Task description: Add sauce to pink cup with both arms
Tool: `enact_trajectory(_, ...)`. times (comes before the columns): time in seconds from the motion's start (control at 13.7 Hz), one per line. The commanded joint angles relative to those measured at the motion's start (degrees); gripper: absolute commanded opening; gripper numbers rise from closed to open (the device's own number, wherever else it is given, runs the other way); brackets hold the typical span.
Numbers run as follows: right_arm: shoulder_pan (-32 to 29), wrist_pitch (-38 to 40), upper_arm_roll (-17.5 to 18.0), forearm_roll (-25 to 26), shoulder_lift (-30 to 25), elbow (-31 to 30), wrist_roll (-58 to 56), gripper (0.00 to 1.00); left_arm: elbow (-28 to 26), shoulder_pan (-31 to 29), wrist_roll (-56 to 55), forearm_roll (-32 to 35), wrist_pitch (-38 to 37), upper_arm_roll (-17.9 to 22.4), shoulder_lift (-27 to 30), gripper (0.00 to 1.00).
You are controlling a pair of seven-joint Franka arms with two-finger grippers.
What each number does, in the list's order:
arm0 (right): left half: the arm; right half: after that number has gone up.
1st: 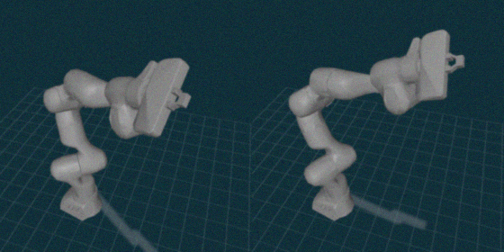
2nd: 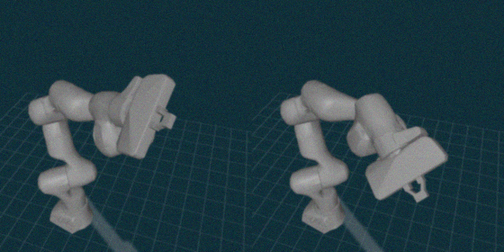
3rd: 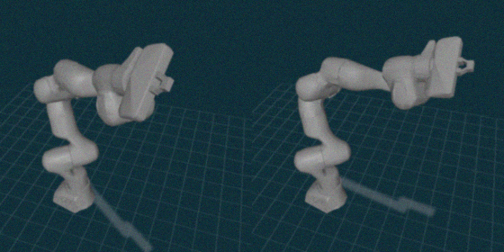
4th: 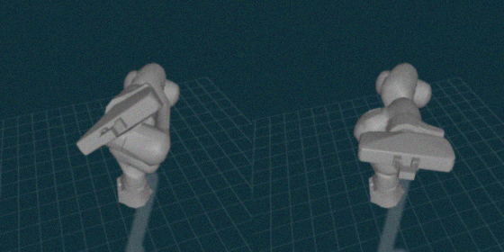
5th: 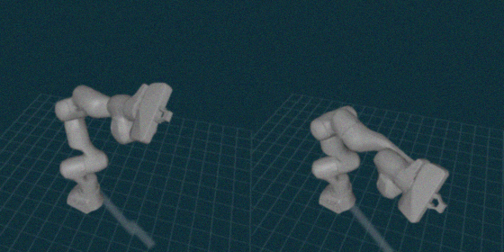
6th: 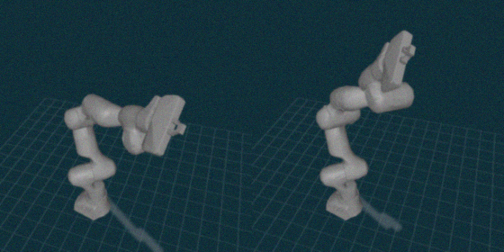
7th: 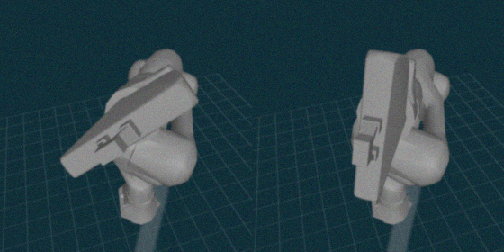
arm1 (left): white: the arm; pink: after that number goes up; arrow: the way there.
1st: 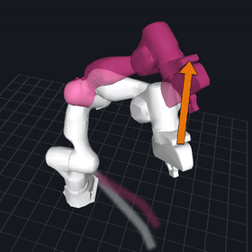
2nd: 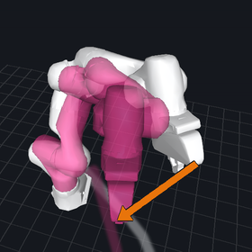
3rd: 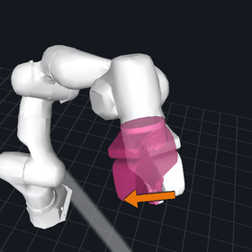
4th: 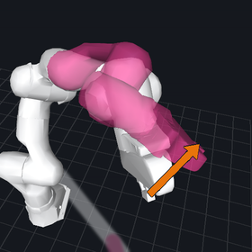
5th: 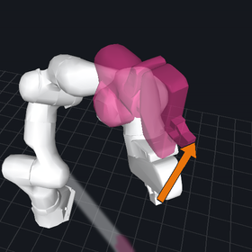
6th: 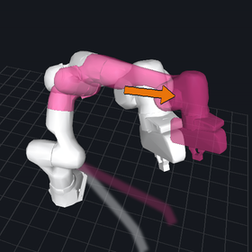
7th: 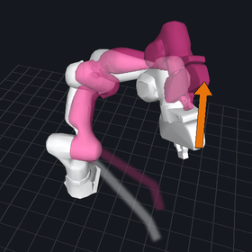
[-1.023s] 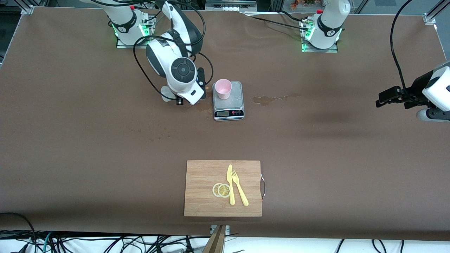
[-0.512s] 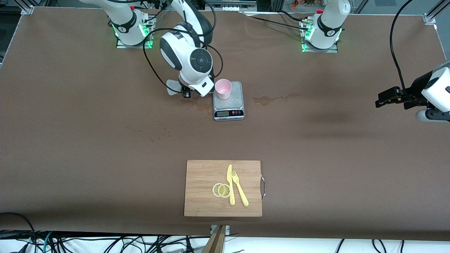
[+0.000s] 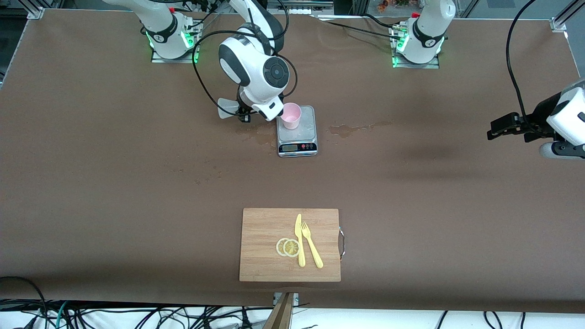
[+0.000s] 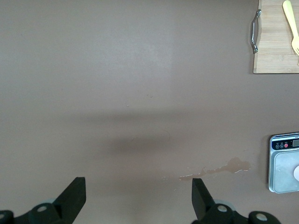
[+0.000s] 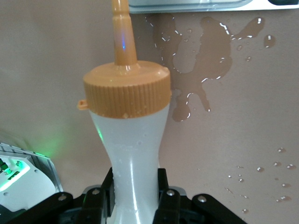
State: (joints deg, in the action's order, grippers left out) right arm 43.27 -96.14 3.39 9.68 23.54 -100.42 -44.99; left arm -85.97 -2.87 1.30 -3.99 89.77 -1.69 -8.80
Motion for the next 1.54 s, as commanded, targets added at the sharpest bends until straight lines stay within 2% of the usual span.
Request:
enact_trajectory(0.0,0.06,2.54,0.38,0.86,1.51,3.30,1.05,0.06,1.69,-0.29,0.90,-0.05,-0.74,-0.07,-0.78,1.00)
enact_trajectory(0.95,1.46,11.59,0.47,5.26,5.81,14.19,5.53,0.06,1.69,-0.11,0.99,-0.05,-0.74,0.02,-0.87,1.00)
enact_trajectory(1.17,1.46,11.15,0.47,5.00,6.25,14.20,5.62,0.10,1.69,-0.11,0.99,-0.05,-0.74,0.02,-0.87,1.00)
enact_trajectory(1.46,0.94,10.89,0.47,4.47,6.43,14.02,5.44,0.11,1.69,0.06,0.90,-0.05,-0.74,-0.07,-0.87,1.00)
